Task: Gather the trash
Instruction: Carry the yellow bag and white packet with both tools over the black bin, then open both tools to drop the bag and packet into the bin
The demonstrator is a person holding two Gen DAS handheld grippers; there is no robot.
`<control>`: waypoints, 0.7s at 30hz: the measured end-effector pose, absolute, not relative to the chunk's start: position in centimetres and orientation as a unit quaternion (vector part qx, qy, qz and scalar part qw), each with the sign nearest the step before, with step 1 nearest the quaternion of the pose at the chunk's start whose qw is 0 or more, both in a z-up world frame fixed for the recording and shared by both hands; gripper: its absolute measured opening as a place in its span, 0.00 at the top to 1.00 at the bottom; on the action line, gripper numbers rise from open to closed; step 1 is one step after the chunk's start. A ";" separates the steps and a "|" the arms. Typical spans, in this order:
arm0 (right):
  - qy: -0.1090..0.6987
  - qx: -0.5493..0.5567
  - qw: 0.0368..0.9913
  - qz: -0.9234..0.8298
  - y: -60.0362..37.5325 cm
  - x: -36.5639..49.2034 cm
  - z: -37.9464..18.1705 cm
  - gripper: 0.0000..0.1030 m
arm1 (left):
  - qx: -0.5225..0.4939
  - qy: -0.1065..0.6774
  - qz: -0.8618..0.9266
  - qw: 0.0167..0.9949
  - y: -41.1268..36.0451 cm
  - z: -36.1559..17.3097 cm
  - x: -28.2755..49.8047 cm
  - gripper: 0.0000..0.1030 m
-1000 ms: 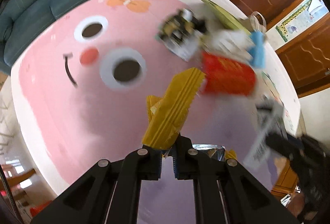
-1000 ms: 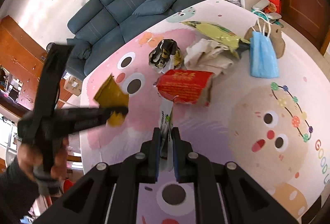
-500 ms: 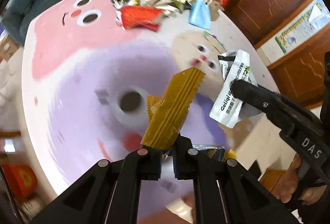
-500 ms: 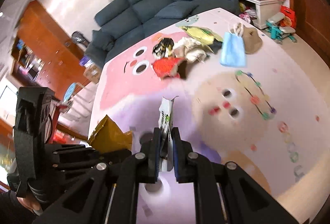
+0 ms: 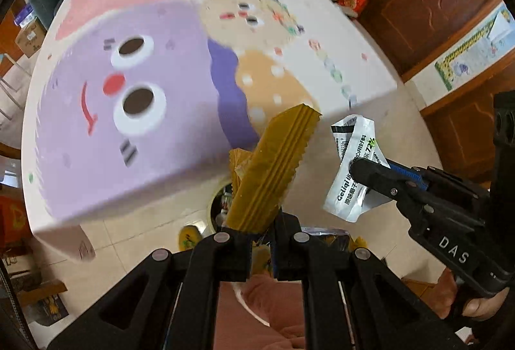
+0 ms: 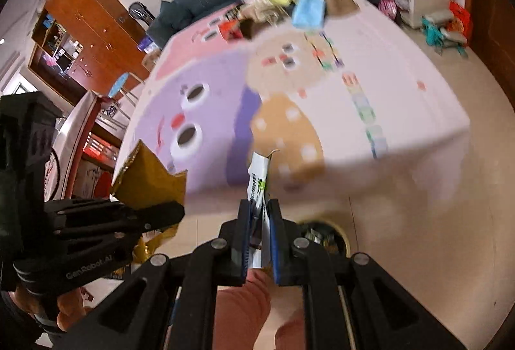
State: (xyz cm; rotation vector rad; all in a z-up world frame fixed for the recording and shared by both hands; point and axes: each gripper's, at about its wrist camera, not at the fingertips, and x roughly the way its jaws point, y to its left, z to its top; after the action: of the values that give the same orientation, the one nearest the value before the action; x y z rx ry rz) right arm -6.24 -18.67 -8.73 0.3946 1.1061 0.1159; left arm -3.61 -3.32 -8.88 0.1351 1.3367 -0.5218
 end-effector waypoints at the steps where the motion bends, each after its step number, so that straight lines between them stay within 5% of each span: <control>1: 0.530 0.189 0.825 0.054 -18.8 -6.9 -9.6 0.90 | 0.064 0.616 -0.235 0.749 -3.4 -9.6 -4.3 0.94; 17: 0.624 0.206 0.753 0.026 -18.8 -7.8 -32.5 0.89 | 0.043 0.677 -0.189 0.710 -3.3 -32.5 -7.8 0.91; 21: 0.642 0.212 0.737 0.014 -19.3 -7.1 -39.4 0.84 | 0.037 0.677 -0.169 0.715 -3.9 -38.6 -6.8 0.82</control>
State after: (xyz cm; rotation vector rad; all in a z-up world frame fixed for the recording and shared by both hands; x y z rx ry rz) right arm -7.07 -19.32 -39.42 0.4650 1.4104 0.0304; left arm -6.77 -3.91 -38.58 0.0816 1.5003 -0.3752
